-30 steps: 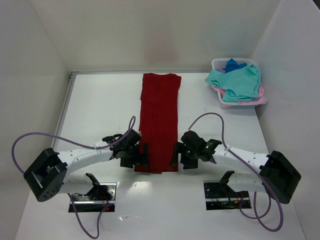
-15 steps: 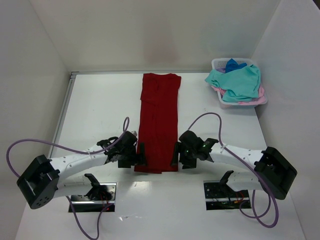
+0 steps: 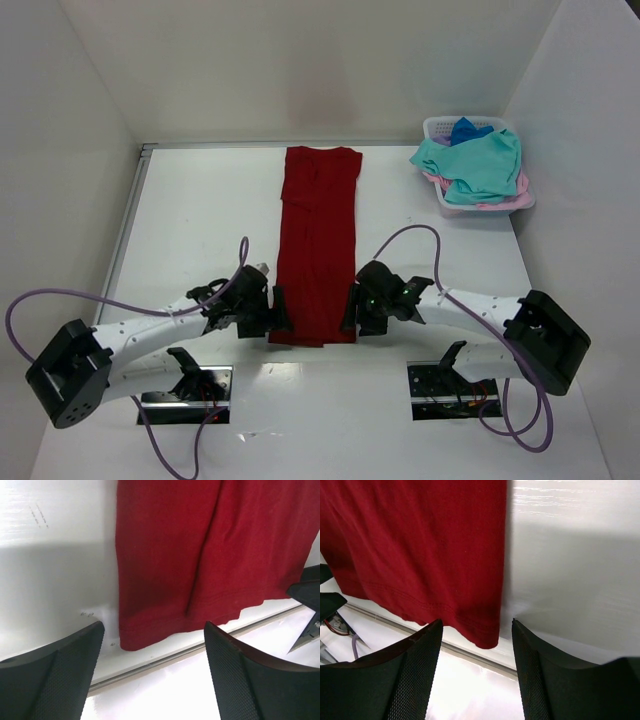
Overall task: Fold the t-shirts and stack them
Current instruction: Grab the bottom of the folded rectangular tshirt with both arms
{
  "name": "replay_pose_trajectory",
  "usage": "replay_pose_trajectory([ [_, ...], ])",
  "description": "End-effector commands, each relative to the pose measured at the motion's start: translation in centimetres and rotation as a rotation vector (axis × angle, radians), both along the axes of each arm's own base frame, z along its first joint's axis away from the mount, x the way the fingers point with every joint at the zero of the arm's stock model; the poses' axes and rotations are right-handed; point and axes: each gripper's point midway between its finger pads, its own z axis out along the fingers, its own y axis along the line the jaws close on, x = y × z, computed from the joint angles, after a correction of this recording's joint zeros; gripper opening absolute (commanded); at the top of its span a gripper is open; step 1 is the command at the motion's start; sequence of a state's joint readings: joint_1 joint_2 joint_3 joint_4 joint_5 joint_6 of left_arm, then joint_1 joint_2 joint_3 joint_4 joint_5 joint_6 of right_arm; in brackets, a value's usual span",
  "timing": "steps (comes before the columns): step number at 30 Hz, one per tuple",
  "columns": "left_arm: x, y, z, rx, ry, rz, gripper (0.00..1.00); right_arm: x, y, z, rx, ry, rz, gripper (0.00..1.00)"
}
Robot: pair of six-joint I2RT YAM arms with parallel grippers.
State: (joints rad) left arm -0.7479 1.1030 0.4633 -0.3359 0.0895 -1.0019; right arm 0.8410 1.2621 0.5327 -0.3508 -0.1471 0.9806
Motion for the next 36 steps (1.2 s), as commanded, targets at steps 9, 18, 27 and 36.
replay_pose_trajectory([
  [9, -0.7, 0.3, -1.9, 0.058, 0.078, -0.029, 0.73, 0.5, 1.1, 0.5, 0.038, -0.015, -0.016, 0.51],
  [18, -1.7, 1.2, -2.1, 0.056, 0.096, -0.002, 0.65, 0.4, 1.0, 0.1, 0.040, -0.011, -0.024, 0.41],
  [27, -2.3, 1.6, -2.7, 0.069, 0.117, 0.008, 0.45, 0.4, 1.1, 0.0, 0.040, -0.011, -0.024, 0.32],
  [36, -2.5, 1.8, -3.5, 0.085, 0.141, 0.016, 0.11, 0.4, 1.1, 0.0, 0.039, -0.010, -0.024, 0.13],
])
